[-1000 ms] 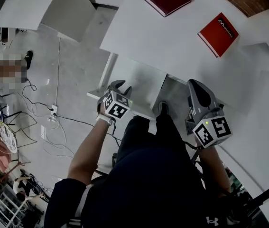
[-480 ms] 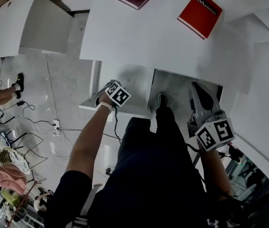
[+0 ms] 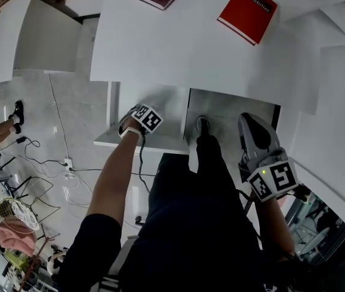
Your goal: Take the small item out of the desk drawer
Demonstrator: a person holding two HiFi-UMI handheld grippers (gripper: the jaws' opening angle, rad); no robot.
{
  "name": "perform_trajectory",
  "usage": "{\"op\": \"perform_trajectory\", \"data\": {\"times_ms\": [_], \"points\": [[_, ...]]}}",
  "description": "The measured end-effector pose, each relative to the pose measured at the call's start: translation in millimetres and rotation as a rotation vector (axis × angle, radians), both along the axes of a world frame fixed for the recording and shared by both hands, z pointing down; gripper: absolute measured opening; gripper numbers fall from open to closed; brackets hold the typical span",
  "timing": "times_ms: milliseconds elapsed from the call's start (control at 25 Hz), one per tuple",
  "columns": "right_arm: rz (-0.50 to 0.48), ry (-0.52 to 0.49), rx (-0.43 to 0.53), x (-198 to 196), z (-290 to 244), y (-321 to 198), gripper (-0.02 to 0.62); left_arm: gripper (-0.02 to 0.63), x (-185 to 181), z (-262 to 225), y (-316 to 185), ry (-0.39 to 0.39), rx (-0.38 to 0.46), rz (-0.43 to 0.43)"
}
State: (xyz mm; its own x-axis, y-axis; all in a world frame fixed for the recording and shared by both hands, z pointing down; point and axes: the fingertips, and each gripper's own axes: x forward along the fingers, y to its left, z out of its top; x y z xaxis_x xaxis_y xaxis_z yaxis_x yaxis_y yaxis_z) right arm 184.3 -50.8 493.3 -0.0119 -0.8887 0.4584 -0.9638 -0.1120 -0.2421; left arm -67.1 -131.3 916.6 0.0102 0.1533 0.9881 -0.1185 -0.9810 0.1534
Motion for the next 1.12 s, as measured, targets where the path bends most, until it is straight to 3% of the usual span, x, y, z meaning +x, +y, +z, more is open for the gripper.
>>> {"op": "perform_trajectory", "data": {"times_ms": [120,280,440,480,520,600,760,800,1120], "points": [[0.004,-0.008,-0.008,3.8,4.0,0.4,0.003,0.075,3.2,0.6,0.2,0.009,0.020,0.032],[-0.016,-0.034,-0.009,-1.1,6.0,-6.3,0.003,0.014,2.2,-1.6,-0.7,0.016,0.027,0.038],[-0.041,-0.044,-0.008,-6.8,6.8,-12.1,0.003,0.056,1.9,1.9,-4.7,0.019,0.039,0.057],[-0.045,-0.043,-0.009,-7.7,7.0,-12.5,0.003,0.084,1.8,3.0,-6.5,0.018,0.045,0.067],[-0.048,-0.043,-0.010,-8.3,7.4,-12.3,0.003,0.158,1.9,4.1,-7.3,0.017,0.043,0.069],[-0.049,-0.047,-0.015,-8.4,9.7,-10.4,0.003,0.195,2.3,7.2,-5.3,0.011,0.021,0.054],[-0.035,-0.060,-0.031,-4.6,18.0,-6.4,0.003,0.189,-1.4,18.5,-1.8,-0.028,0.006,0.049],[-0.032,-0.062,-0.033,-3.9,19.6,-5.8,0.003,0.139,-2.2,19.8,-3.0,-0.029,0.014,0.049],[-0.062,-0.081,-0.015,2.6,24.8,-12.2,0.003,0.137,12.6,-8.0,-18.3,0.081,0.070,-0.020]]}}
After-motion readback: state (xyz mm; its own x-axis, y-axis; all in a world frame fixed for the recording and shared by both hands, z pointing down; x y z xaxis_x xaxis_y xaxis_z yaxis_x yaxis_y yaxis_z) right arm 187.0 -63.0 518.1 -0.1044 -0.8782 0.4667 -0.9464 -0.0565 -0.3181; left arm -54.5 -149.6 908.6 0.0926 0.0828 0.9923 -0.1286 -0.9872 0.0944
